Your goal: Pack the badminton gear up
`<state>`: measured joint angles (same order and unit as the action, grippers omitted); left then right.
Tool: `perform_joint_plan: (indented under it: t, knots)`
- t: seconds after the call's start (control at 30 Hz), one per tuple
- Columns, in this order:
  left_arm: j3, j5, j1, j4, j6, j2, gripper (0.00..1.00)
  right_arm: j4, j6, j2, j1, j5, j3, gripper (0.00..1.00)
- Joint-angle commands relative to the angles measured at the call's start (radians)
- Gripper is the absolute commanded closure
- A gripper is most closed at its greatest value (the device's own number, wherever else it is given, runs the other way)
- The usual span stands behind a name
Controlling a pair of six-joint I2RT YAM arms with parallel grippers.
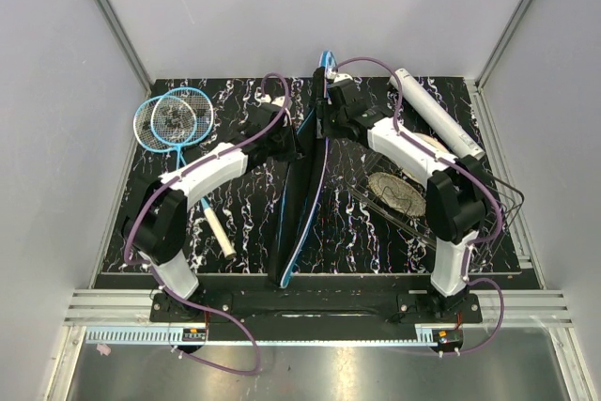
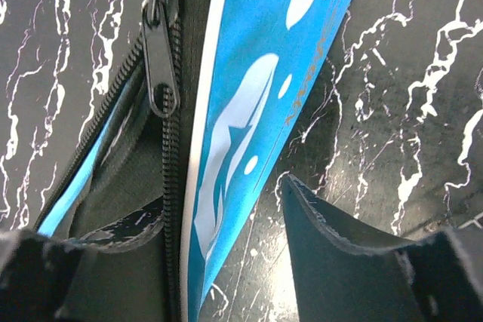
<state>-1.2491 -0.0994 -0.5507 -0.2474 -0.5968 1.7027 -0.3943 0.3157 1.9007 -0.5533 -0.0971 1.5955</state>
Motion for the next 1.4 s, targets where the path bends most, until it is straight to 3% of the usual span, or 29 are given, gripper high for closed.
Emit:
perform_joint_plan:
  t: [0.0,0.1,0.13,0.17,0.3,0.37,0.43,0.6,0.83,0.97,1.0,1.07,1.1,1.23,1.37]
  knots:
    - [0.011,-0.039,0.002,0.051,-0.009,-0.051,1.0,0.046,-0.046,0.011,0.007,-0.065,0.076,0.5]
    - [0.007,-0.034,0.009,0.045,0.003,-0.043,1.0,0.046,-0.061,0.003,0.013,-0.124,0.067,0.79]
    - [0.004,-0.034,0.015,0.04,0.008,-0.037,1.0,0.045,-0.06,-0.017,0.013,-0.147,0.061,0.97]
    - [-0.01,-0.036,0.026,0.018,0.009,-0.031,1.0,0.048,-0.058,-0.029,0.013,-0.153,0.04,1.0]
    - [-0.079,-0.052,0.087,-0.056,0.029,0.031,0.99,0.092,-0.034,-0.089,0.023,-0.184,-0.032,1.0]
    - [-0.11,-0.066,0.095,-0.059,0.035,0.041,0.9,0.11,-0.011,-0.088,0.032,-0.15,-0.045,1.0]
    - [-0.145,-0.085,0.094,-0.065,0.038,0.057,0.89,0.112,0.028,-0.072,0.039,-0.136,-0.04,1.0]
    - [-0.158,-0.066,0.097,-0.089,0.058,0.064,1.0,0.115,0.132,-0.074,0.081,-0.165,-0.063,1.0]
    - [-0.157,-0.071,0.115,-0.101,0.061,0.08,1.0,0.172,0.174,-0.124,0.161,-0.098,-0.131,1.0]
    - [-0.203,-0.137,0.117,-0.118,0.069,0.084,0.79,0.218,0.196,-0.132,0.162,-0.015,-0.149,1.0]
    - [-0.205,-0.138,0.118,-0.116,0.071,0.074,0.64,0.218,0.2,-0.129,0.162,-0.006,-0.147,1.0]
    - [-0.197,-0.145,0.124,-0.125,0.08,0.02,0.46,0.219,0.201,-0.124,0.162,-0.004,-0.144,1.0]
    - [-0.188,-0.148,0.129,-0.13,0.083,-0.004,0.3,0.218,0.2,-0.121,0.162,0.0,-0.143,1.0]
    - [-0.067,-0.161,0.204,-0.168,0.098,-0.162,0.28,0.192,0.204,-0.111,0.156,-0.006,-0.118,1.0]
    - [0.063,-0.027,0.319,-0.297,0.111,-0.358,0.31,0.126,0.195,-0.075,0.147,-0.044,-0.057,1.0]
